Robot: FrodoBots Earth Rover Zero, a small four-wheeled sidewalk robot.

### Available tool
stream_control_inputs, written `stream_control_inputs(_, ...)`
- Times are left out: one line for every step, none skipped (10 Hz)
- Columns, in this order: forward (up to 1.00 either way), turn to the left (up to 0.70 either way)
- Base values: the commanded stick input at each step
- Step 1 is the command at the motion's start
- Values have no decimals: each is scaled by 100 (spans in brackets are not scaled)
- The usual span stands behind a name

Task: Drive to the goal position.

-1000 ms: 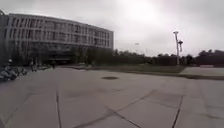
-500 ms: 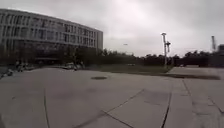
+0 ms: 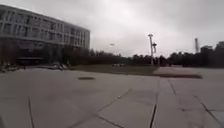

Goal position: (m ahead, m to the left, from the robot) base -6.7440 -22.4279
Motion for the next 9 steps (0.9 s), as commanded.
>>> stream_control_inputs(0, -69)
stream_control_inputs(0, -69)
stream_control_inputs(0, -69)
stream_control_inputs(0, -69)
stream_control_inputs(0, -69)
stream_control_inputs(0, -69)
stream_control_inputs(0, -69)
stream_control_inputs(0, -69)
stream_control_inputs(0, -69)
